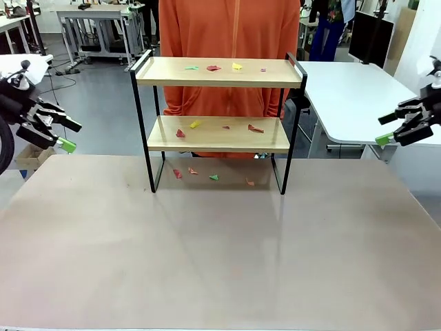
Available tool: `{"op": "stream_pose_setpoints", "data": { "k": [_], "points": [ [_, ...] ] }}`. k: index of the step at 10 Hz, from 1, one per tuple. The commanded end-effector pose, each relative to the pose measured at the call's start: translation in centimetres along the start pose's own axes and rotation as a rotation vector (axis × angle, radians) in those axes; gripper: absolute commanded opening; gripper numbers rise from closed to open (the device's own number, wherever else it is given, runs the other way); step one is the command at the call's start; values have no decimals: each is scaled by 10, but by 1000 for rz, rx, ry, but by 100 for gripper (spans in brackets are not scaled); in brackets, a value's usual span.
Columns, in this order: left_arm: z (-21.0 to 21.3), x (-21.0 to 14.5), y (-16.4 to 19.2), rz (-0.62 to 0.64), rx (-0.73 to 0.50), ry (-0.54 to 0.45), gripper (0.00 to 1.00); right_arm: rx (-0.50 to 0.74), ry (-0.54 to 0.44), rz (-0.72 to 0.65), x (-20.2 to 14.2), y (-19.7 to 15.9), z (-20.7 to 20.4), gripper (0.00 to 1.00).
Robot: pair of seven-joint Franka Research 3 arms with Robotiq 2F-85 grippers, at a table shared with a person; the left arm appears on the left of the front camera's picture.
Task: Clean the shelf.
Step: Pick up the Duster handed by the human.
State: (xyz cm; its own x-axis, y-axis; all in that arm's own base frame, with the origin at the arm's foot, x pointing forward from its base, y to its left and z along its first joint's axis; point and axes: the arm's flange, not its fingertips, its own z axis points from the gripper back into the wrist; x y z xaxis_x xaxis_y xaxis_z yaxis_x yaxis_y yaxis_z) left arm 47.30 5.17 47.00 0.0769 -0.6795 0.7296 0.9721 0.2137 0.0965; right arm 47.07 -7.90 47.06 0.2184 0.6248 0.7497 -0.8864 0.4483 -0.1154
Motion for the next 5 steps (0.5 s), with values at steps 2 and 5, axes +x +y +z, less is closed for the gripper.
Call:
{"op": "stream_pose_setpoints", "data": {
  "k": [2, 5],
  "points": [
    [13, 11, -5, 4, 24, -19, 100, -16, 5, 6, 12, 4, 3, 100],
    [18, -9, 37, 58, -37, -31, 100, 24, -44, -37, 6, -36, 1, 100]
  ]
}}
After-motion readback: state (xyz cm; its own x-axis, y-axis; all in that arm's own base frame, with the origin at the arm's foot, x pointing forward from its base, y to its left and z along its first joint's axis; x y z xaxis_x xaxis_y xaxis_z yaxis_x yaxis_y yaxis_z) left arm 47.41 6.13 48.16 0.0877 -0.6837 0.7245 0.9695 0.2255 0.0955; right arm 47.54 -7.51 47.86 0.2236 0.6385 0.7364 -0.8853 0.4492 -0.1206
